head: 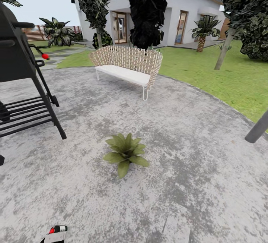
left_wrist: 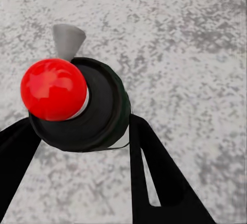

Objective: Pick up the pesticide atomizer in the garden and spray insectifuge to fully cover both potted plants in the garden.

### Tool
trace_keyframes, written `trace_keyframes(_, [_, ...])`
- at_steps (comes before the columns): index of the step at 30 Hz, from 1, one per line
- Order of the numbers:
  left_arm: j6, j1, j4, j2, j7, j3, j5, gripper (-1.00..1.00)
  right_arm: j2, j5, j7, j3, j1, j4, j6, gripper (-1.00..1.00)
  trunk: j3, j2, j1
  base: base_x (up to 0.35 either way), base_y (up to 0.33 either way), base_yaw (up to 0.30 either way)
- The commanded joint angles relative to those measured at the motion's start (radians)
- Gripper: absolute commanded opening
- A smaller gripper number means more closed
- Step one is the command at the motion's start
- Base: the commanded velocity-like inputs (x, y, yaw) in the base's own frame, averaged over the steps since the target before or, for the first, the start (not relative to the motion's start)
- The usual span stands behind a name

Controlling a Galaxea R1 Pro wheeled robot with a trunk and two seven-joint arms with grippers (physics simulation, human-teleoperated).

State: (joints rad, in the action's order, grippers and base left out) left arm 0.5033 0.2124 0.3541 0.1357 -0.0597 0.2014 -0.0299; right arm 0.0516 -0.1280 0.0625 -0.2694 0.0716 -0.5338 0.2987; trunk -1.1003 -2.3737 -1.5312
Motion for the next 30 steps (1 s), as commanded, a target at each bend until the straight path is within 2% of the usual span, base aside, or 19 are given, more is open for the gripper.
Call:
trace_keyframes(1, [0.003, 0.001, -0.001, -0.001, -0.006, 0.007, -0.003, -1.00, -0.001, -0.010, 0.007, -0.008, 0.001, 0.000, 0.003, 1.00, -0.001, 0.000, 0.000, 0.000, 0.307, -0.001])
trace_keyframes(16, [0.003, 0.001, -0.001, -0.001, -0.006, 0.007, -0.003, -1.00, -0.001, -0.010, 0.008, -0.008, 0.001, 0.000, 0.004, 1.00, -0.001, 0.000, 0.000, 0.000, 0.307, -0.009])
trace_keyframes(22, [0.003, 0.001, -0.001, -0.001, -0.006, 0.007, -0.002, -1.00, -0.001, -0.010, 0.008, -0.008, 0.001, 0.000, 0.003, 1.00, 0.001, 0.000, 0.000, 0.054, 0.306, -0.218])
trace_keyframes(30, [0.003, 0.001, 0.000, -0.001, -0.006, 0.007, -0.004, -1.00, -0.001, -0.010, 0.008, -0.008, 0.001, 0.000, 0.003, 1.00, 0.005, 0.000, 0.000, 0.236, 0.254, -0.257])
